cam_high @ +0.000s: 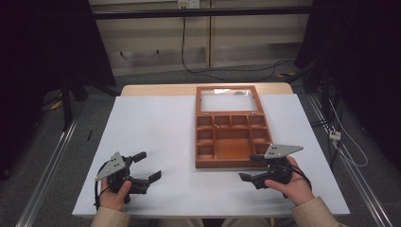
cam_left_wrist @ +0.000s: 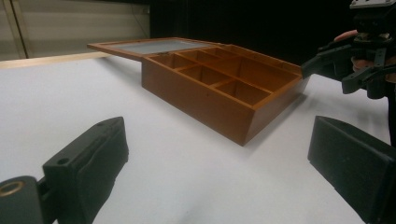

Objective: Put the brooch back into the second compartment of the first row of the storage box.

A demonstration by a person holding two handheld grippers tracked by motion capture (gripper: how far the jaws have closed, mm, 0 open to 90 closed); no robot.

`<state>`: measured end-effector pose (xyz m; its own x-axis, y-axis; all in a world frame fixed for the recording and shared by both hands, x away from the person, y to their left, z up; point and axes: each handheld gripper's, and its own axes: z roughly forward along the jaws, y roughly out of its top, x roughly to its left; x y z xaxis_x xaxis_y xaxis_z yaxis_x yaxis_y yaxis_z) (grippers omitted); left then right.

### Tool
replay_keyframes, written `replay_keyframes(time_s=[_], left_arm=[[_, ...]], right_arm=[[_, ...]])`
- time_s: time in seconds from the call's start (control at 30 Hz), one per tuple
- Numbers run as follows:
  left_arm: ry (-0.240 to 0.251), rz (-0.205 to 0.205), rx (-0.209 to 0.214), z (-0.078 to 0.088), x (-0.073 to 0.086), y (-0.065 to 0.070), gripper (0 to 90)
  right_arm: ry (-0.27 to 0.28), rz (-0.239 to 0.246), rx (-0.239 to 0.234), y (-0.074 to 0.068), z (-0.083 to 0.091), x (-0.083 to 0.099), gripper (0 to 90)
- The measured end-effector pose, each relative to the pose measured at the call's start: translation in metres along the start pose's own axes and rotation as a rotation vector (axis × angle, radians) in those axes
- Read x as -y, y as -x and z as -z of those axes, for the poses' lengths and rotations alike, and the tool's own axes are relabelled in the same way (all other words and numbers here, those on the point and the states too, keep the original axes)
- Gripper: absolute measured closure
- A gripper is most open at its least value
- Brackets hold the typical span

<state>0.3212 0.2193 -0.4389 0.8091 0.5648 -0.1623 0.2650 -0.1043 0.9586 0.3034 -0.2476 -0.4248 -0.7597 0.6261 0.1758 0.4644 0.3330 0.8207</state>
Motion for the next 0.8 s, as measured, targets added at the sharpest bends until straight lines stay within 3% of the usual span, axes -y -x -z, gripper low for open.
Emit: replay_keyframes(time_s=[0.4, 0.8], left_arm=[[0.000, 0.000, 0.002, 0.001, 0.000, 0.000, 4.6], [-0.003, 0.000, -0.001, 0.000, 0.000, 0.000, 4.6]], right_arm=[[0.006, 0.013, -0.017, -0.006, 0.008, 0.003, 17.9], [0.006, 0.014, -0.005, -0.004, 0.016, 0.013, 17.9]])
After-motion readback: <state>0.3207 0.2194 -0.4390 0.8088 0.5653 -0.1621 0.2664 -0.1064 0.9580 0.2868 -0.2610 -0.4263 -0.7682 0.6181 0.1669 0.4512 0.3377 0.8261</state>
